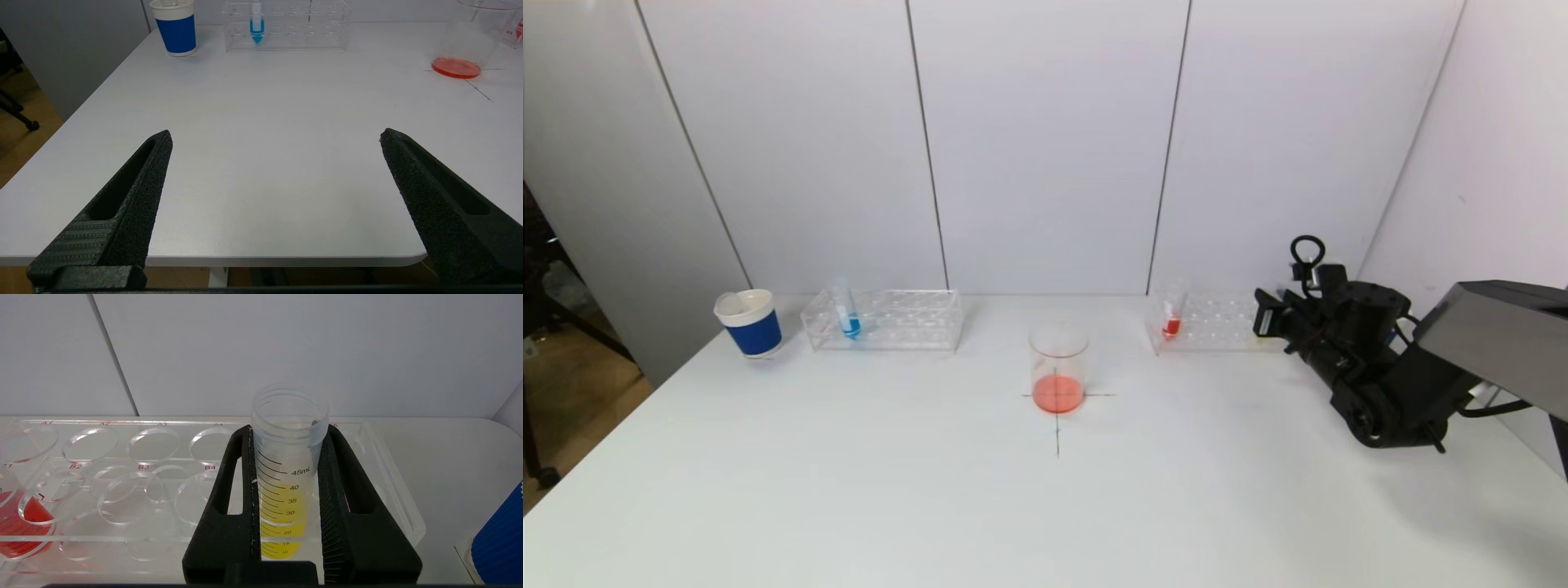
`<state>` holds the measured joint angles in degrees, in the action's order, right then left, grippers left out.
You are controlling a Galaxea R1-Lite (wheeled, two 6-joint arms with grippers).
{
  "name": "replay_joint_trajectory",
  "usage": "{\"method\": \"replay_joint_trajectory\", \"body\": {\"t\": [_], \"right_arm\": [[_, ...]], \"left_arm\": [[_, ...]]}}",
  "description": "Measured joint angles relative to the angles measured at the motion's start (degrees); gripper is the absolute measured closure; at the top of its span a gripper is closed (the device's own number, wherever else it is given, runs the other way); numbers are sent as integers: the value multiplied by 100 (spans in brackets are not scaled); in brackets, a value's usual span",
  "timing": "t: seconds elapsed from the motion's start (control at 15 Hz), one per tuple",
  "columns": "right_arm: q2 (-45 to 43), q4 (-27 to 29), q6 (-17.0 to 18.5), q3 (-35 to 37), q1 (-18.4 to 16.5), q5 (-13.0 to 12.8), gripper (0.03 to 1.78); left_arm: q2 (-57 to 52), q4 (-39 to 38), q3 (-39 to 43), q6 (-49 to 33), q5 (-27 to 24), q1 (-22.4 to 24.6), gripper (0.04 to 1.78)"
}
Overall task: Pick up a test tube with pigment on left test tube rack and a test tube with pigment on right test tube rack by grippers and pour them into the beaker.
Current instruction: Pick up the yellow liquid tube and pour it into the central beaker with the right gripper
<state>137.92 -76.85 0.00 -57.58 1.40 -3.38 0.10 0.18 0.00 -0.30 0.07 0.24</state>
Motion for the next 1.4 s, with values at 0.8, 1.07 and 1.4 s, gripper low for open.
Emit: {"method": "replay_joint_trajectory", "body": {"t": [0.8, 1.07, 1.4], "right_arm": [[-686, 642, -211, -94, -9, -4, 134], [-1165, 1315, -308, -375, -2, 0, 134], [-1907, 2598, -316, -986, 0, 88, 134]], "left_arm": [[0, 0, 0, -2, 0, -9, 4], [0, 0, 0, -2, 0, -22, 4], [0, -2, 0, -2, -2, -24, 4]]}}
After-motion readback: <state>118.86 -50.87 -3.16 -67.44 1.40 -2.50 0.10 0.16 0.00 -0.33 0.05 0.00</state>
